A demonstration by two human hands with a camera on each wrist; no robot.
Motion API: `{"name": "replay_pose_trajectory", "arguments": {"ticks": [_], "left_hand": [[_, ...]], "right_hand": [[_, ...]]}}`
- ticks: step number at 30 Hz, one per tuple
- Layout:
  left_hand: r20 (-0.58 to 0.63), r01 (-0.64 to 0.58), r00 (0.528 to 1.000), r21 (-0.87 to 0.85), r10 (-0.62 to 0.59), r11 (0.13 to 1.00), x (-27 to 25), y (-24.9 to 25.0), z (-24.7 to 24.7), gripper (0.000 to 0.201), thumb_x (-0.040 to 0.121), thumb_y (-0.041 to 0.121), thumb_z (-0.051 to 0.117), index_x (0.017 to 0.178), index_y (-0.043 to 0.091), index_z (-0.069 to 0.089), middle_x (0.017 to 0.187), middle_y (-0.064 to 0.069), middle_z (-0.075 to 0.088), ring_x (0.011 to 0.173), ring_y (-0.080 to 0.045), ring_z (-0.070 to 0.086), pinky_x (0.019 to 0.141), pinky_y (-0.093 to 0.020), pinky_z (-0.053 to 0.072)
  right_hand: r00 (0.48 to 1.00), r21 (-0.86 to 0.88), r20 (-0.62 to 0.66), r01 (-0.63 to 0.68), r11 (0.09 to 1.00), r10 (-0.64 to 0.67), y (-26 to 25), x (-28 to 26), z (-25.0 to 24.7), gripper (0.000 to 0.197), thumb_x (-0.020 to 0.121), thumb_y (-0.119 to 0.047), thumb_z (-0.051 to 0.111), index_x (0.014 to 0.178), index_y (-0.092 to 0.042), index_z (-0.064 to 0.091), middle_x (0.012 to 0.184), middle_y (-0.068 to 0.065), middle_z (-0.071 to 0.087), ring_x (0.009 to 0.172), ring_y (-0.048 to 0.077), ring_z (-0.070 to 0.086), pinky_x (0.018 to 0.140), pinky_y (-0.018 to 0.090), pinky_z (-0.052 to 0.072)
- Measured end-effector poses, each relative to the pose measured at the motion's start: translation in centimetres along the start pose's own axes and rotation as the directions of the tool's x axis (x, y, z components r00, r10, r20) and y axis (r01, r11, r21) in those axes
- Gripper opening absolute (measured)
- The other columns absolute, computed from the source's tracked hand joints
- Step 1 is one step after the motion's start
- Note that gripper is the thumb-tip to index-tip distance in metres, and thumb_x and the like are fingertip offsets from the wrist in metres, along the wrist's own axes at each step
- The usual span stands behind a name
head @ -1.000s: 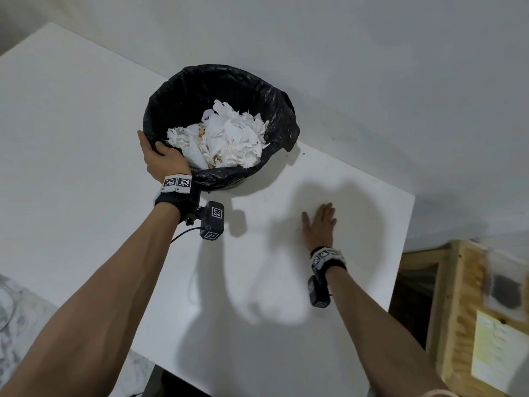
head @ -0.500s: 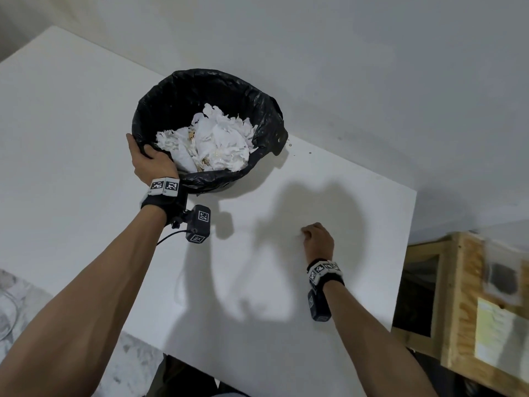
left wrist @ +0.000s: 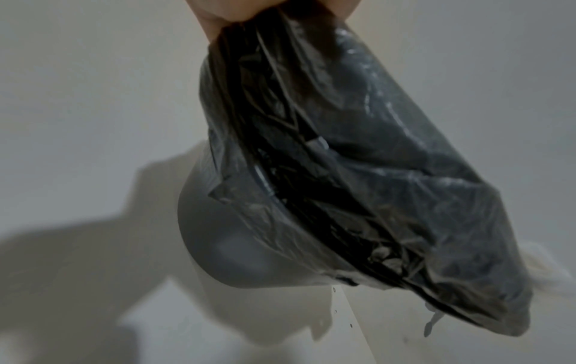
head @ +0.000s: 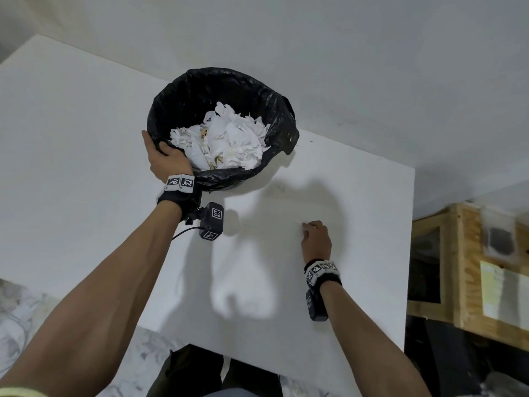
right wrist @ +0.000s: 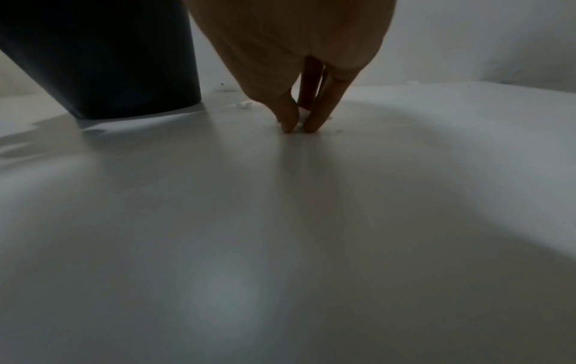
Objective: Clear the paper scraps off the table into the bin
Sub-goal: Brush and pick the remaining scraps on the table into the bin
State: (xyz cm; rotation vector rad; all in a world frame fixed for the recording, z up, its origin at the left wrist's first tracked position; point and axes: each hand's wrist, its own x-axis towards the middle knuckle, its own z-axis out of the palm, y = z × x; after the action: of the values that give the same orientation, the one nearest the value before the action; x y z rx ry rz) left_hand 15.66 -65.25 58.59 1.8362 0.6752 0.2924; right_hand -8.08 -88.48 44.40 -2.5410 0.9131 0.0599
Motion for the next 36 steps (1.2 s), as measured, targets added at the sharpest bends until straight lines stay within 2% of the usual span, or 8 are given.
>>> {"name": "replay_pose_trajectory", "arguments": {"ticks": [9, 14, 17, 24, 29, 31, 33, 36], "left_hand": [[0.089, -0.032, 0.996, 0.033, 0.029, 0.999, 0.9, -0.2, -0.2, 0.046, 0.099, 0.015, 0.037, 0.145, 0.023, 0.035, 0.139, 0.001, 0.051, 0.122, -0.02, 0.052, 0.094, -0.017, 0.035], [0.116, -0.038, 0.993, 0.033, 0.034, 0.999, 0.8, 0.2, -0.4, 0.046, 0.1, 0.016, 0.036, 0.145, 0.023, 0.034, 0.136, 0.0, 0.054, 0.118, -0.022, 0.055, 0.093, -0.02, 0.037], [0.133, -0.039, 0.991, 0.03, 0.035, 0.999, 0.8, 0.4, -0.7, 0.046, 0.1, 0.017, 0.035, 0.146, 0.023, 0.032, 0.134, -0.003, 0.056, 0.117, -0.024, 0.056, 0.093, -0.022, 0.037], [0.149, -0.001, 0.989, -0.006, 0.001, 1.0, 0.8, 0.7, -1.0, 0.047, 0.1, 0.017, 0.035, 0.146, 0.025, 0.032, 0.122, -0.013, 0.063, 0.109, -0.03, 0.058, 0.09, -0.026, 0.041], [0.159, -0.011, 0.987, -0.031, 0.016, 0.999, 1.2, 0.6, -1.0, 0.046, 0.1, 0.015, 0.036, 0.145, 0.023, 0.033, 0.128, -0.01, 0.06, 0.113, -0.028, 0.057, 0.094, -0.023, 0.038], [0.157, -0.009, 0.988, -0.028, 0.013, 1.0, 1.4, 0.5, -1.1, 0.046, 0.1, 0.015, 0.036, 0.145, 0.024, 0.034, 0.13, -0.008, 0.059, 0.115, -0.028, 0.056, 0.094, -0.022, 0.036], [0.146, -0.003, 0.989, -0.011, 0.004, 1.0, 2.0, 0.5, -1.4, 0.046, 0.1, 0.016, 0.036, 0.145, 0.025, 0.034, 0.13, -0.008, 0.059, 0.116, -0.028, 0.055, 0.094, -0.022, 0.036], [0.105, 0.007, 0.994, -0.011, -0.006, 1.0, 3.0, 0.4, -1.7, 0.046, 0.1, 0.016, 0.037, 0.145, 0.024, 0.035, 0.131, -0.008, 0.058, 0.117, -0.028, 0.055, 0.096, -0.023, 0.036]], "right_hand": [[0.975, 0.345, 0.085, -0.222, 0.912, 0.206, -1.2, 0.7, -2.8, 0.016, 0.079, -0.001, 0.063, 0.083, -0.007, 0.077, 0.086, 0.012, 0.074, 0.079, 0.022, 0.068, 0.082, 0.033, 0.055], [0.992, 0.52, -0.06, -0.065, 0.852, 0.112, -6.4, 2.8, -9.6, 0.023, 0.076, 0.005, 0.06, 0.08, -0.011, 0.076, 0.077, 0.015, 0.073, 0.058, 0.007, 0.065, 0.071, 0.032, 0.059], [0.984, 0.618, -0.163, 0.041, 0.785, 0.077, -11.5, 4.3, -13.7, 0.021, 0.076, 0.005, 0.063, 0.08, -0.011, 0.077, 0.072, 0.008, 0.071, 0.065, 0.017, 0.067, 0.071, 0.032, 0.059], [0.954, 0.659, -0.301, 0.215, 0.72, -0.009, -21.7, 6.7, -16.0, 0.021, 0.08, 0.002, 0.063, 0.084, -0.012, 0.077, 0.078, 0.0, 0.073, 0.069, 0.013, 0.068, 0.076, 0.029, 0.058], [0.955, 0.492, -0.064, 0.282, 0.824, -0.288, -23.1, 7.6, -13.3, 0.028, 0.091, -0.021, 0.056, 0.116, -0.023, 0.068, 0.097, -0.003, 0.074, 0.076, 0.017, 0.067, 0.081, 0.033, 0.056], [0.934, 0.428, -0.013, 0.329, 0.842, -0.358, -22.5, 8.4, -13.3, 0.034, 0.096, -0.028, 0.05, 0.13, -0.03, 0.058, 0.113, -0.007, 0.07, 0.09, 0.008, 0.066, 0.086, 0.017, 0.051], [0.935, 0.432, -0.097, 0.349, 0.832, -0.342, -21.9, 9.2, -14.1, 0.034, 0.097, -0.029, 0.049, 0.13, -0.034, 0.056, 0.117, -0.012, 0.067, 0.097, -0.002, 0.062, 0.086, 0.007, 0.044], [0.938, 0.525, -0.284, 0.325, 0.786, -0.198, -20.0, 10.4, -14.7, 0.031, 0.096, -0.022, 0.048, 0.123, -0.029, 0.061, 0.11, -0.007, 0.07, 0.098, 0.003, 0.063, 0.089, 0.016, 0.048]]}}
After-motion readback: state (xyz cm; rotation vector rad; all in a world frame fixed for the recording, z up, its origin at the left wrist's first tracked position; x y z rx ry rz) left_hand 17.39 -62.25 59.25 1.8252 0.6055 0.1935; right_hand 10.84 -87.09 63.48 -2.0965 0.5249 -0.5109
